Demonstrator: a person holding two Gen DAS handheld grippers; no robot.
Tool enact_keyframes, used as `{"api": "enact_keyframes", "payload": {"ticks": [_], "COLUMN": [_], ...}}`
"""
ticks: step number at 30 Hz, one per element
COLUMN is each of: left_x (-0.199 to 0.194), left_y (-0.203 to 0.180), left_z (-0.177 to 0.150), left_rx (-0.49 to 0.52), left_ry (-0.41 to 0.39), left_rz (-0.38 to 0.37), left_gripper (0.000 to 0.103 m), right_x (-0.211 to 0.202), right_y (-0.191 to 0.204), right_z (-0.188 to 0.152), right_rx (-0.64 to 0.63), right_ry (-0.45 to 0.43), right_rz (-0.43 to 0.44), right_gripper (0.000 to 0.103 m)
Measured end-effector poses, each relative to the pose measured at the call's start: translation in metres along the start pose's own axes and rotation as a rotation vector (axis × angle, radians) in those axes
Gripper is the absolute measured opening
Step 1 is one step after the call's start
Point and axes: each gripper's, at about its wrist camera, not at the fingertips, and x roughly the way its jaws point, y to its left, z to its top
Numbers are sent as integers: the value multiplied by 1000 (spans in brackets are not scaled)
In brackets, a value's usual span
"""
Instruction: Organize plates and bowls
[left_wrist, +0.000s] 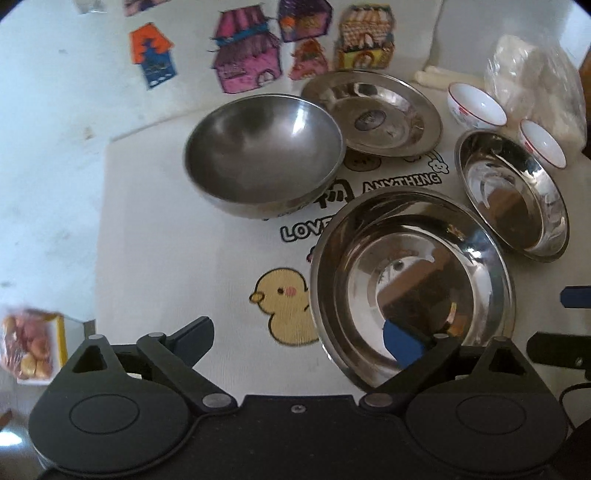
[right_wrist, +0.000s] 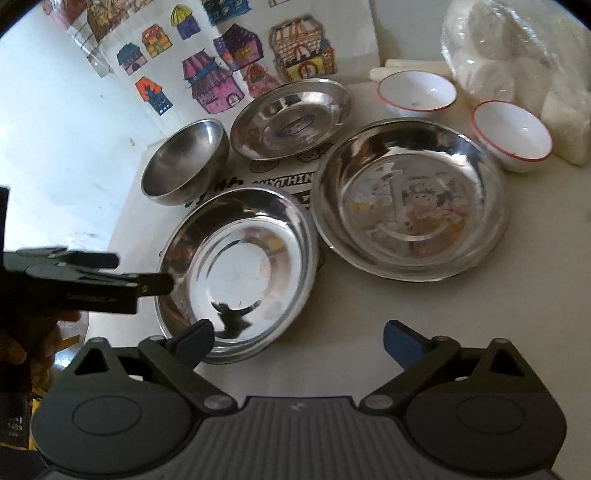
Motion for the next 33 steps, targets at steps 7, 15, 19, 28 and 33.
{"api": "enact_keyframes", "payload": {"ticks": [7, 15, 19, 28, 33], "left_x": [15, 19, 21, 20, 11], "left_y": [3, 8, 14, 15, 22], "left_z": [9, 13, 13, 8, 3], "left_rx": [10, -61, -135, -185, -220], "left_ry": [25, 60, 85, 102, 96], "left_rz": [-63, -110, -131, -136, -153], "left_gripper": [90, 64, 39, 13, 11], "right_x": [15, 26, 30, 37, 37], "right_y": [4, -2, -2, -6, -5], "right_z": [6, 18, 20, 22, 21], "right_rx": [-3, 22, 19, 5, -32], "right_ry": [41, 54, 59, 88, 100], "right_rz": [-5, 14, 31, 34, 63], "right_gripper": [85, 65, 47, 17, 17]}}
